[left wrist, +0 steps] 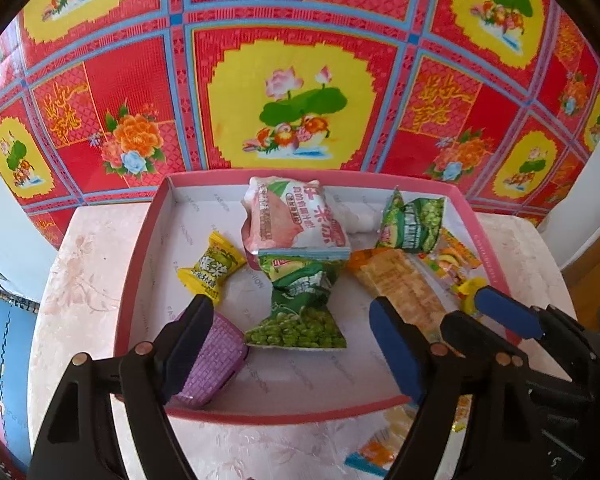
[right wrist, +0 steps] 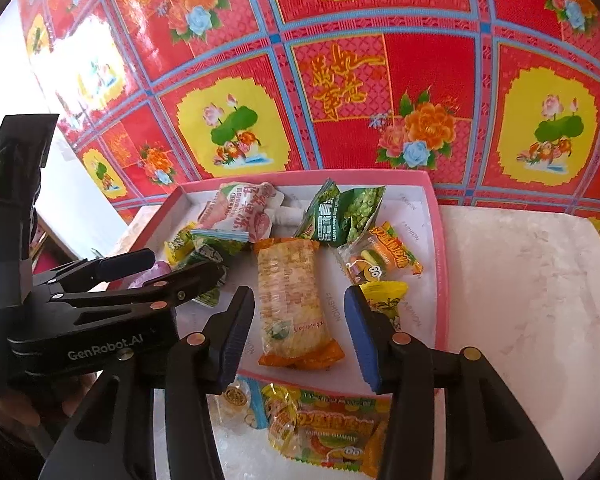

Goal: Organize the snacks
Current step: 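Lower and open the left tool to release the green bag while the right tool releases the biscuit pack, then withdraw both tools from the box toward the remaining snacks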

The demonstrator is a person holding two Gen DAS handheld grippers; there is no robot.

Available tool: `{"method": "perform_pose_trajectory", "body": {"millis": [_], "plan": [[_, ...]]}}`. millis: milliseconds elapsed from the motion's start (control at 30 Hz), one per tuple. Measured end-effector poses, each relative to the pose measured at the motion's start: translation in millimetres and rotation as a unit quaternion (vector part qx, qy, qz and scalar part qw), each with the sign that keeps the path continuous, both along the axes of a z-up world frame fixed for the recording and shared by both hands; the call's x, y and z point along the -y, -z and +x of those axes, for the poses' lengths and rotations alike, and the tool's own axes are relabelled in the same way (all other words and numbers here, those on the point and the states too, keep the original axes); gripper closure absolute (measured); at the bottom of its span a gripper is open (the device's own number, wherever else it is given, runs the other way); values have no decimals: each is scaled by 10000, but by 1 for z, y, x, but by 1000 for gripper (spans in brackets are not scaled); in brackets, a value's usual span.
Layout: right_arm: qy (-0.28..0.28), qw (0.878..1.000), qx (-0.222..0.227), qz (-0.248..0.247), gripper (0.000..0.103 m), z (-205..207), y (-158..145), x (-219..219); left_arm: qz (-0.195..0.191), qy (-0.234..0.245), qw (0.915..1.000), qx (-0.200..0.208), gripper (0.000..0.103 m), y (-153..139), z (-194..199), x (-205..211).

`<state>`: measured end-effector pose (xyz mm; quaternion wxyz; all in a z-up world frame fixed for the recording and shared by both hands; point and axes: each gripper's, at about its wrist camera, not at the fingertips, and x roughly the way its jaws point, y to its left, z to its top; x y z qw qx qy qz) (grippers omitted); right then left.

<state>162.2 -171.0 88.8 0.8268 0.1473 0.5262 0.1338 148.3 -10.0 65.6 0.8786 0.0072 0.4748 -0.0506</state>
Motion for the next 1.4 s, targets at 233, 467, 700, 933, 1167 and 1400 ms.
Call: {"method": "perform_pose_trajectory", "body": {"millis": [233,467,700,933,1167,1400], "plan": [[96,9999,47,0,55,-13,-11,9,-34,73,10000,50,19,-18,-23,1],[188,9998,18,-16,55,-28,-16,17,-92,94,9999,12,19,-23,-31,-2],[303,9995,-41,-32,55,-44,-15,28,-70,207,9998,4,19,-13,-31,14],[414,9991,-130,-24,55,-58,-12,41,-39,304,9995,-95,19,-6,-42,24],[515,9983,-271,15,55,-69,-6,52,20,384,9989,-277,19,9,-51,33],[593,9976,-365,30,55,-75,0,60,32,489,9976,-479,20,24,-56,39]]}}
